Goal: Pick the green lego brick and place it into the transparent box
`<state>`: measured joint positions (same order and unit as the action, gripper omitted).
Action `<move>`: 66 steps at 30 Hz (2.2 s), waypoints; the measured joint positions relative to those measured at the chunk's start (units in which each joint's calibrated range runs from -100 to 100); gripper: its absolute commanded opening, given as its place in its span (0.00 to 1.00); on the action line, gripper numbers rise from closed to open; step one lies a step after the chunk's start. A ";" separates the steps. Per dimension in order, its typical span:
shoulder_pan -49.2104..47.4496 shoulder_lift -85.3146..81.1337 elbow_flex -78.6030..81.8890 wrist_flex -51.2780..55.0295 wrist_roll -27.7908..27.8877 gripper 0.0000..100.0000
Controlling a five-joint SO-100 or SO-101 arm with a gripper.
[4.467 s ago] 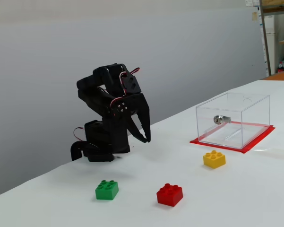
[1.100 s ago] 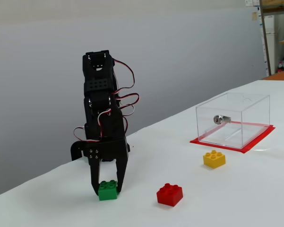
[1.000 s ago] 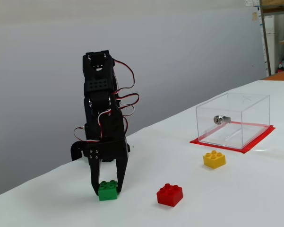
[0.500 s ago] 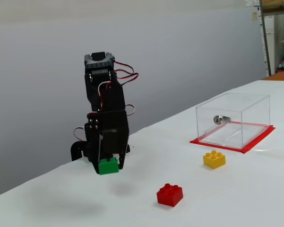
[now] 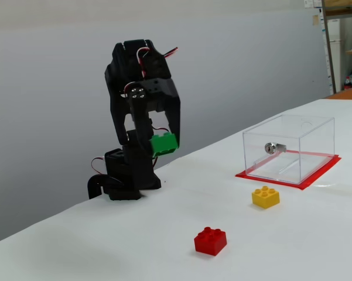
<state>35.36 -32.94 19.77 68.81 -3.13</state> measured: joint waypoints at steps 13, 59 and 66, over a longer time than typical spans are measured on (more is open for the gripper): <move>-36.86 -1.01 -1.15 0.00 0.00 0.17; -90.81 42.96 -34.77 -6.17 -3.96 0.18; -90.81 43.72 -36.28 -6.17 -3.96 0.34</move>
<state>-55.45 10.78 -16.50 62.64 -7.08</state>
